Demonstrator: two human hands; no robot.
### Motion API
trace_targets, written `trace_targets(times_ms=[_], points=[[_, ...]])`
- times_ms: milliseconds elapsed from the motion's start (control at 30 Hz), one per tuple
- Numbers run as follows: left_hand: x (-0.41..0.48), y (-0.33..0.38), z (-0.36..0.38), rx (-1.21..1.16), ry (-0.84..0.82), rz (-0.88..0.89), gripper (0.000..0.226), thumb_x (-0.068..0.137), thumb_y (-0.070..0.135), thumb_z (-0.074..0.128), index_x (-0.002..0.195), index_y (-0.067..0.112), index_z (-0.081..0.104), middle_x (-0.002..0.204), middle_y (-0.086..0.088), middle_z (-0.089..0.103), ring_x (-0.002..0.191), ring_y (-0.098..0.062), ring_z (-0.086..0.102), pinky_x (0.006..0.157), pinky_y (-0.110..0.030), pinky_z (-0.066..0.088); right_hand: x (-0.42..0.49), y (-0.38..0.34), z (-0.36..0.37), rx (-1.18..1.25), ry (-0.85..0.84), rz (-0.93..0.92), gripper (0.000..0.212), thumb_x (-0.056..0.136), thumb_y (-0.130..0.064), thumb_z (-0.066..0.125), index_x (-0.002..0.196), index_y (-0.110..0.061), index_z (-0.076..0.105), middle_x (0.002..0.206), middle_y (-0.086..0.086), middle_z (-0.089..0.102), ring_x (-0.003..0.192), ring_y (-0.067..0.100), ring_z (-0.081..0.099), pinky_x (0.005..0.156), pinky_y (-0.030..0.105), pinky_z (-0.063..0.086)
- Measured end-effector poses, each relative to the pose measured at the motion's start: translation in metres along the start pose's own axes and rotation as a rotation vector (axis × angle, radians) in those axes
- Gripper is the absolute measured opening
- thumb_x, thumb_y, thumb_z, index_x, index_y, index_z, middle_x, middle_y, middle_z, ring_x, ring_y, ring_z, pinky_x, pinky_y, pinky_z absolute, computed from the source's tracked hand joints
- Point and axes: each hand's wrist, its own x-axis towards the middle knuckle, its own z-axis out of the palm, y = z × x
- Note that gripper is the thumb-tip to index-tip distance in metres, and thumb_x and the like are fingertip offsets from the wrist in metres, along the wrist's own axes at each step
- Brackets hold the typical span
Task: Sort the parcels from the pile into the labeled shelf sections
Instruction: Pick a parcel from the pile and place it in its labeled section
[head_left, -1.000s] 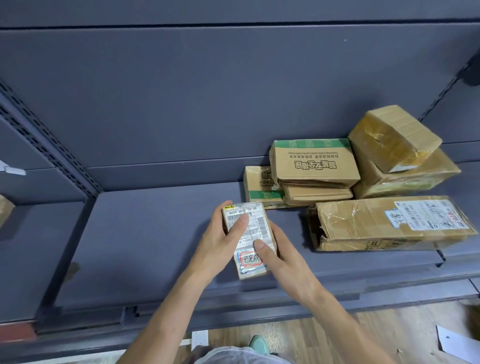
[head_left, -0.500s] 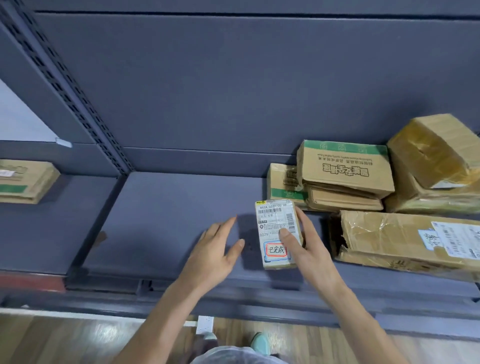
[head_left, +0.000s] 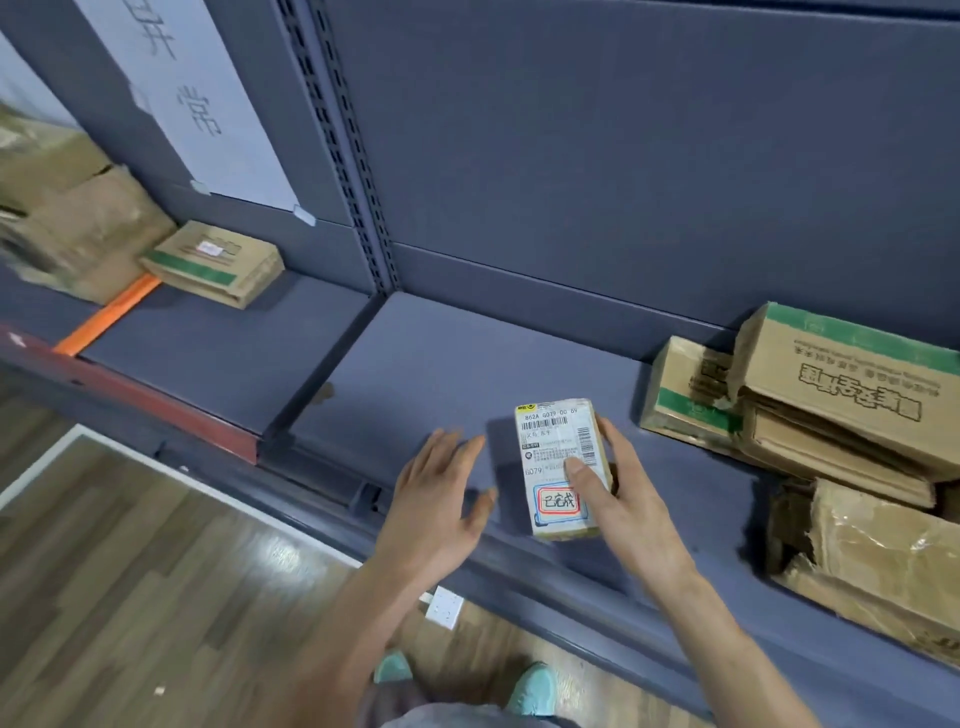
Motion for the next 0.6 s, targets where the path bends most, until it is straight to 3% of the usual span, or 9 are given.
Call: trace_targets(times_ms=[167, 367, 600], points=[[-0.015, -0.031, -0.023, 0.0, 0.071, -0.104, 0.064, 0.106, 0.044, 0.046, 0.162, 0.029, 0.022, 0.173, 0.003, 0.009, 0.16, -0.016, -0.003, 0.128, -0.037, 0.01, 0.0, -0.022, 0.033, -0.006, -0.08, -0.025, 0.054, 0.097, -0.049, 0.058, 0.143, -0.061, 0.032, 0.119, -0.036, 0.064, 0.106, 0.0, 0.068, 0.104, 0.045, 0.05], [-0.043, -0.082, -0.049, -0.078, 0.139, -0.153, 0.064, 0.105, 0.043, 0.048, 0.162, 0.029, 0.023, 0.172, 0.005, 0.011, 0.159, -0.014, -0.004, 0.129, -0.041, 0.01, -0.011, -0.052, 0.093, 0.017, -0.138, -0.046, 0.064, 0.083, -0.06, 0.056, 0.143, -0.059, 0.033, 0.119, -0.032, 0.066, 0.103, 0.001, 0.07, 0.101, 0.045, 0.052], [-0.085, -0.172, -0.086, -0.071, 0.174, -0.202, 0.065, 0.105, 0.044, 0.047, 0.163, 0.029, 0.02, 0.173, 0.006, 0.007, 0.159, -0.013, -0.007, 0.129, -0.043, 0.006, -0.028, -0.084, 0.189, -0.046, -0.166, -0.086, 0.056, 0.099, -0.044, 0.059, 0.145, -0.057, 0.031, 0.112, -0.042, 0.063, 0.1, -0.006, 0.068, 0.102, 0.037, 0.051]])
